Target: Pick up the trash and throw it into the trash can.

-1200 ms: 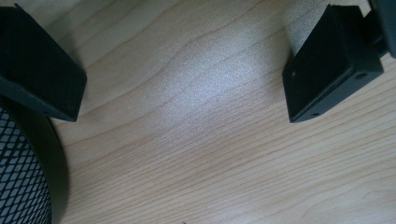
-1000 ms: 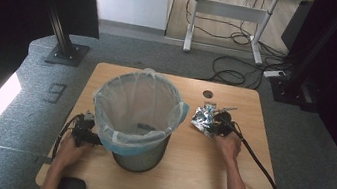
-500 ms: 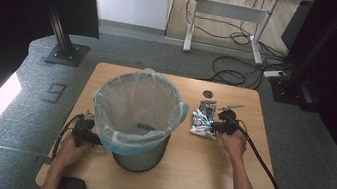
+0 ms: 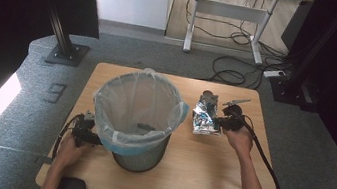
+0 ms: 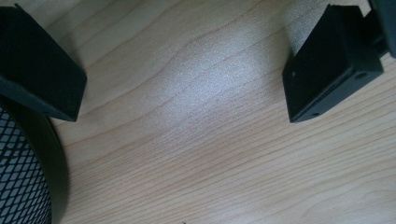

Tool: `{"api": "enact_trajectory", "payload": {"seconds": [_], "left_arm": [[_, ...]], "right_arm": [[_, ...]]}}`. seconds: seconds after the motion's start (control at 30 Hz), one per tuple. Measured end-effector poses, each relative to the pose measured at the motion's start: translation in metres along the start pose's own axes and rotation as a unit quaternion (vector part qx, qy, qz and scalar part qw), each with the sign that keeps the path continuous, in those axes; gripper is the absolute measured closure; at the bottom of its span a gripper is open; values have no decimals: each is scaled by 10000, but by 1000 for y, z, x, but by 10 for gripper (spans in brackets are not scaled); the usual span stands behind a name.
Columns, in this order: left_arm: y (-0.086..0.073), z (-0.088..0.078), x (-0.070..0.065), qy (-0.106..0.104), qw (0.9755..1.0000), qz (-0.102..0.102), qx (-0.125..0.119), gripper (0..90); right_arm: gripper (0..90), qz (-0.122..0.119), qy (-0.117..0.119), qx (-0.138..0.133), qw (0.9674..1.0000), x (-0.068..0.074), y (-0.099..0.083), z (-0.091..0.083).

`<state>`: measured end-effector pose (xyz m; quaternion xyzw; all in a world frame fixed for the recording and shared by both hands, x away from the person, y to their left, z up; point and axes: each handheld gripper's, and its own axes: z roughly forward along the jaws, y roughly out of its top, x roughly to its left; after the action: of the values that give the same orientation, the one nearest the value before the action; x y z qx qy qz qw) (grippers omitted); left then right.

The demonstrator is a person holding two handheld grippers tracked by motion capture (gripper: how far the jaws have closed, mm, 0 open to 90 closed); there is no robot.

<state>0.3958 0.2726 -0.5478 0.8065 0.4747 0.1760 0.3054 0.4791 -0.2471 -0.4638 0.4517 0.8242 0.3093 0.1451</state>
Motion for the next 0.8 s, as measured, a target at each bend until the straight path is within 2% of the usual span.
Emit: {"api": "enact_trajectory", "payload": {"seconds": [0.3,0.63,0.8], "left_arm": [[0,0,0,0,10000,1,0,0],[0,0,0,1,10000,0,-1,0],[0,0,0,0,10000,-1,-1,0]], "right_arm": [[855,-135,26,-45,9999,3,12,-24],[853,-272,205,-133,9993,10,26,-48],[850,-351,296,-237,9987,16,40,-65]]}}
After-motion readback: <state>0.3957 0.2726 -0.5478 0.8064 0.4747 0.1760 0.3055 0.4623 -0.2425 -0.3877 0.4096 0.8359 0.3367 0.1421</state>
